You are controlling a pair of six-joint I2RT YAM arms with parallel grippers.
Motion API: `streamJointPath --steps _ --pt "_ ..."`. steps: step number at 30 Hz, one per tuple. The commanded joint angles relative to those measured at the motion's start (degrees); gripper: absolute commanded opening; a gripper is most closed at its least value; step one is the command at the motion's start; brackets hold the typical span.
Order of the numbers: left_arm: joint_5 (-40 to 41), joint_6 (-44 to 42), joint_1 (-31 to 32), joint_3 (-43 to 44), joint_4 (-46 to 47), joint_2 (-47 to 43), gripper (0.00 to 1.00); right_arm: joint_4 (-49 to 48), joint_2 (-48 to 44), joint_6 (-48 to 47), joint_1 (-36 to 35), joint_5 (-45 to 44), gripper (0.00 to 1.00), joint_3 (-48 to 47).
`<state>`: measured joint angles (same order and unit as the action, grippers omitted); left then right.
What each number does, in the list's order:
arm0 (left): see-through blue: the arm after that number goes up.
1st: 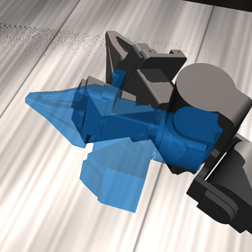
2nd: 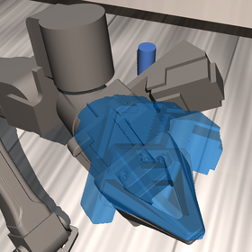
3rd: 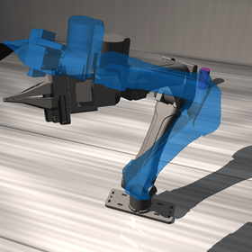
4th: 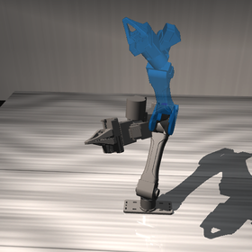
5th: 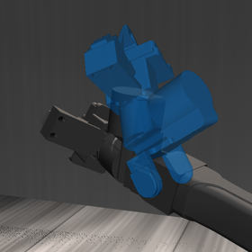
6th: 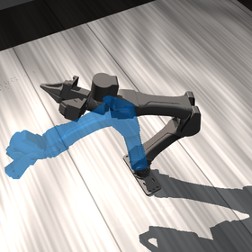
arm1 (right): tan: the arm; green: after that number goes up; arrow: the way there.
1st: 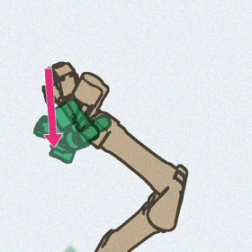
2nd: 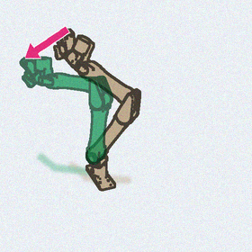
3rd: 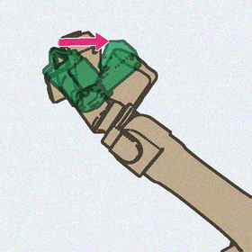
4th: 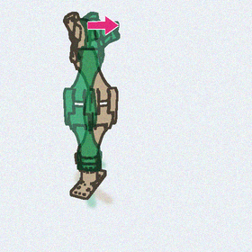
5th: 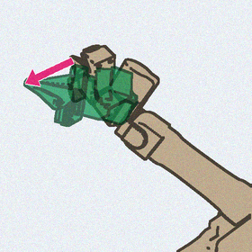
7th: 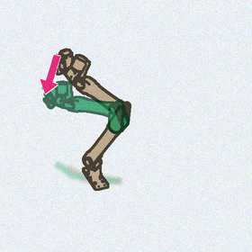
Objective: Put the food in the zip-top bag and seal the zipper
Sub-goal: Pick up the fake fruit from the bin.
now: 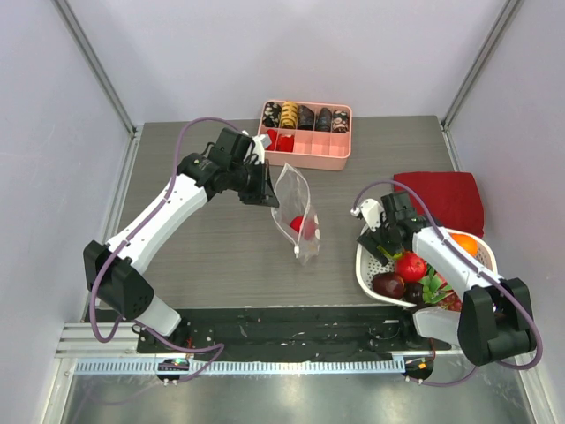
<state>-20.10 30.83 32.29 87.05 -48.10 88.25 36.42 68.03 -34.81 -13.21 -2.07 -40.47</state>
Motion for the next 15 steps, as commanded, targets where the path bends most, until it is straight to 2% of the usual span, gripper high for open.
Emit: streamJointPath --steps 1,5,7,13,15 --pt "-2.1 -0.2 0.3 2.3 1.1 -0.7 0.0 -3.4 1.1 0.0 0.7 -0.7 0.87 -0.2" --pt "-2.1 -0.2 0.2 2.2 1.3 -0.4 0.0 -1.4 -0.2 1.5 0.8 0.7 0.61 -2.7" --pt "-2.0 -0.2 0.3 2.1 1.2 -0.4 0.0 2.0 -3.0 2.8 0.8 4.4 0.52 -4.6" --pt "-2.1 0.2 0.3 1.5 1.8 0.2 0.0 7.8 -9.8 10.5 0.8 15.1 0.36 -16.8" --pt "-2.6 0.5 0.3 2.0 1.9 0.9 0.0 7.9 -11.0 12.7 0.9 18.3 0.36 -22.4"
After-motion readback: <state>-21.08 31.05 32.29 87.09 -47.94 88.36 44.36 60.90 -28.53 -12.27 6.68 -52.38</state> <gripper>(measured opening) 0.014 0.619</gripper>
